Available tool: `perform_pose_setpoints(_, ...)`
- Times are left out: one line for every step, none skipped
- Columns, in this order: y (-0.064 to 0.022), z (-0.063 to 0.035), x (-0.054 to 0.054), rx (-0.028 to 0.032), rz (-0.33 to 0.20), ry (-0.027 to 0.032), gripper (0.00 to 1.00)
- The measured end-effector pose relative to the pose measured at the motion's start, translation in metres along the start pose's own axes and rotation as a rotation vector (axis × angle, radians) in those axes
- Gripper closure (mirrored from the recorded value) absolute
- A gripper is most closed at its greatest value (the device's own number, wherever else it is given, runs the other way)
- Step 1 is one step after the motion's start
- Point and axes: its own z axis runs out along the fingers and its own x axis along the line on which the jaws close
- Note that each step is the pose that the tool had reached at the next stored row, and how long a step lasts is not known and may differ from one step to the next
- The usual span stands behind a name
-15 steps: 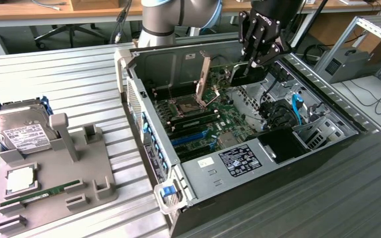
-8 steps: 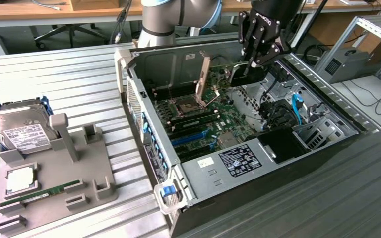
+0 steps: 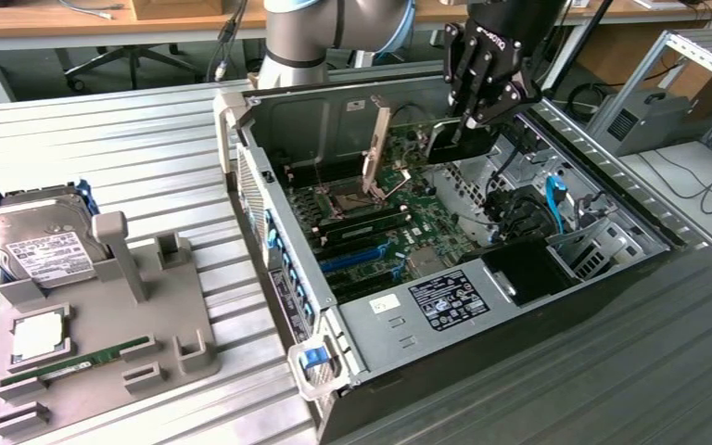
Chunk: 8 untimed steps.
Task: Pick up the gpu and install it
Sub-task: 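Insert the gpu into the slot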
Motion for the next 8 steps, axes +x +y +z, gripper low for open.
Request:
perform_pose_setpoints(0.0001,0.0005,0.0000,-0.0035,0.000,0.0002,0.73)
perform_pose_setpoints(0.0001,0.0011,0.0000,-0.0078,0.001,0.0006,0.73)
perform_pose_setpoints(0.0001,0.0018,0.0001,-0.0114,0.001,0.0007,0.73)
perform_pose_setpoints(0.0001,0.0024,0.0001,-0.0131,0.001,0.0009,0.73)
perform_pose_setpoints(0.0002,0.0029,0.0001,-0.0137,0.001,0.0009,0.73)
perform_pose_setpoints(0.0001,0.0036,0.0001,-0.0138,0.001,0.0010,0.73)
perform_pose_setpoints(0.0001,0.0046,0.0001,-0.0140,0.001,0.0009,0.73)
perform_pose_setpoints(0.0001,0.0056,0.0002,-0.0139,0.001,0.0008,0.73)
